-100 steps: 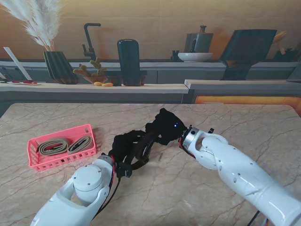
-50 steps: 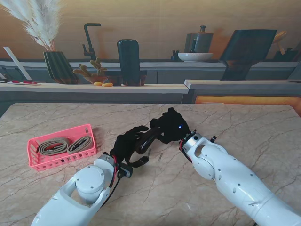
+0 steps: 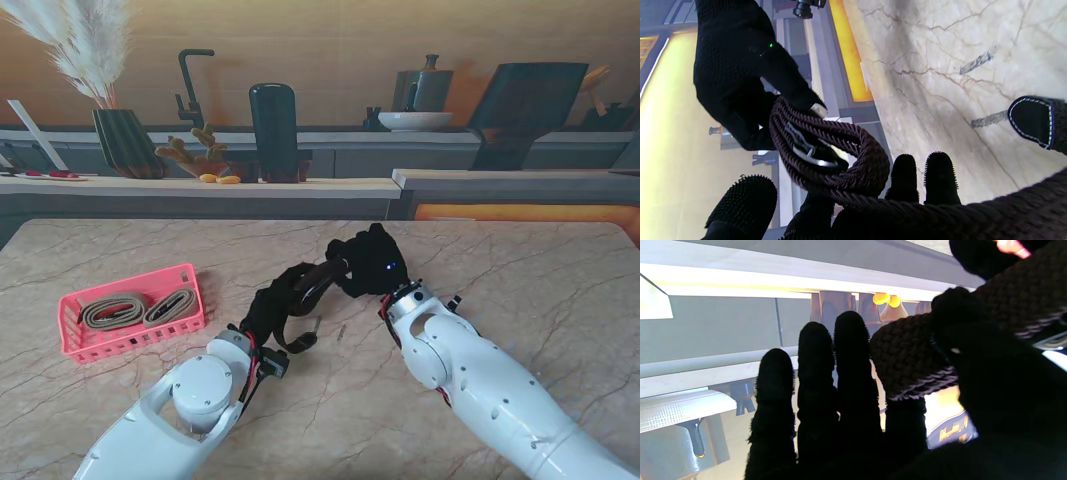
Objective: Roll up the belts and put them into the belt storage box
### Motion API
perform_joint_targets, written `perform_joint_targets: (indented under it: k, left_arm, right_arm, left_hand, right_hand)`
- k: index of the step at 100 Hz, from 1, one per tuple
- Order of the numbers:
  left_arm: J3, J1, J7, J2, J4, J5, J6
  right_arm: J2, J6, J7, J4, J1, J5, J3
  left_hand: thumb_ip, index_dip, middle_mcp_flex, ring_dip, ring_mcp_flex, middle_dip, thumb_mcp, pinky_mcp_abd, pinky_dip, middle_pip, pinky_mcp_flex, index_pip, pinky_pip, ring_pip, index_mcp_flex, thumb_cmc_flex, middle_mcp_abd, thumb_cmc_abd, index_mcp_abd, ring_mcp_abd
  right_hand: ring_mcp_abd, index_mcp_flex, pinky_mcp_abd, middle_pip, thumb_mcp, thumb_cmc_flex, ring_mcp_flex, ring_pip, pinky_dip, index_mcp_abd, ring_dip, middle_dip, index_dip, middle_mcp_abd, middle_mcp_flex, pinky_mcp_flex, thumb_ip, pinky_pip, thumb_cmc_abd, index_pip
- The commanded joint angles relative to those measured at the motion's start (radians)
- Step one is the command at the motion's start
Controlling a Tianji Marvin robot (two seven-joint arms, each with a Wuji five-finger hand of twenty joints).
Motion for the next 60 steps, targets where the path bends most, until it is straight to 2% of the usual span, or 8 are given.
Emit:
perform_joint_targets:
  k: [1, 6, 22, 34, 39, 51, 60]
  left_arm:
    - [0.012, -0.003, -0.01, -0.013, 0.012, -0.01, 0.015]
    - [0.018, -0.008, -0.009, -0.016, 0.018, -0.016, 0.023]
    - [0.023, -0.015, -0.02, -0.019, 0.022, -0.043, 0.047]
    - [0.019, -0.011, -0.043, -0.016, 0.014, -0.077, 0.064]
    - [0.017, -0.01, -0.055, -0.015, 0.011, -0.092, 0.068]
    - [0.006, -0.002, -0.094, -0.011, -0.005, -0.151, 0.096]
    - [0.0, 0.005, -0.098, -0.013, -0.022, -0.186, 0.13]
  right_arm:
    - [-0.011, 0.0, -0.004, -0.006, 0.003, 0.005, -0.007]
    - [-0.013, -0.005, -0.002, -0.003, 0.008, 0.009, -0.013]
    - [-0.014, -0.032, 0.007, 0.009, 0.024, 0.017, -0.036]
    - [-0.015, -0.041, 0.011, 0.017, 0.036, 0.018, -0.051]
    - [-0.016, -0.04, 0.012, 0.019, 0.039, 0.02, -0.055]
    - [-0.019, -0.034, 0.012, 0.023, 0.046, 0.023, -0.065]
    - [-0.022, -0.03, 0.012, 0.028, 0.051, 0.029, -0.072]
  left_hand:
    - [-0.033, -0.035, -0.052, -0.021, -0.029, -0.033, 0.076, -0.036, -0.013, -0.02, -0.003, -0.051, -0.019, -0.012, -0.044, -0.291, -0.016, 0.28, -0.044, -0.028]
    - [-0.034, -0.074, -0.08, -0.032, -0.039, -0.05, 0.079, -0.035, -0.014, -0.021, -0.004, -0.08, -0.02, -0.01, -0.047, -0.292, -0.013, 0.28, -0.047, -0.027]
    - [-0.034, -0.087, -0.078, -0.038, -0.032, -0.061, 0.098, -0.024, -0.015, -0.011, -0.001, -0.08, -0.023, -0.005, -0.043, -0.304, -0.015, 0.28, -0.043, -0.026]
    - [-0.035, -0.072, -0.017, -0.033, 0.015, -0.055, 0.122, 0.004, -0.008, 0.011, 0.013, -0.045, -0.008, 0.009, -0.04, -0.291, -0.024, 0.28, -0.036, -0.038]
    - [-0.037, -0.054, 0.025, -0.015, 0.069, -0.046, 0.135, 0.018, 0.007, 0.022, 0.039, -0.009, 0.022, 0.032, -0.045, -0.275, -0.028, 0.28, -0.028, -0.031]
    - [-0.037, -0.033, 0.103, 0.027, 0.156, -0.011, 0.164, 0.023, 0.042, 0.062, 0.089, 0.035, 0.09, 0.088, -0.033, -0.195, -0.044, 0.28, -0.01, -0.024]
    - [-0.043, -0.008, 0.161, 0.077, 0.223, 0.031, 0.166, 0.014, 0.087, 0.113, 0.138, 0.08, 0.175, 0.159, -0.017, -0.088, -0.052, 0.28, 0.018, -0.025]
  right_hand:
    - [0.01, 0.19, 0.03, 0.018, 0.06, 0.108, 0.025, 0.03, 0.002, -0.064, 0.012, 0.003, 0.067, 0.032, 0.018, -0.001, 0.017, 0.035, 0.092, 0.23]
    - [0.01, 0.19, 0.029, 0.019, 0.059, 0.109, 0.023, 0.03, 0.001, -0.064, 0.012, 0.003, 0.068, 0.034, 0.018, -0.001, 0.017, 0.036, 0.093, 0.23]
    - [0.011, 0.19, 0.029, 0.021, 0.058, 0.111, 0.02, 0.031, -0.002, -0.064, 0.011, 0.005, 0.071, 0.034, 0.014, -0.005, 0.018, 0.037, 0.096, 0.229]
    - [0.014, 0.19, 0.031, 0.024, 0.057, 0.114, 0.018, 0.033, -0.003, -0.06, 0.012, 0.007, 0.075, 0.039, 0.014, -0.007, 0.019, 0.038, 0.095, 0.229]
    - [0.015, 0.19, 0.031, 0.024, 0.057, 0.115, 0.018, 0.034, -0.003, -0.057, 0.013, 0.007, 0.076, 0.04, 0.013, -0.008, 0.02, 0.038, 0.094, 0.229]
    - [0.019, 0.192, 0.033, 0.027, 0.059, 0.118, 0.018, 0.038, -0.004, -0.051, 0.015, 0.008, 0.078, 0.044, 0.014, -0.009, 0.022, 0.041, 0.092, 0.227]
    - [0.022, 0.192, 0.035, 0.029, 0.058, 0.12, 0.015, 0.04, -0.004, -0.046, 0.016, 0.009, 0.079, 0.048, 0.013, -0.011, 0.023, 0.042, 0.093, 0.225]
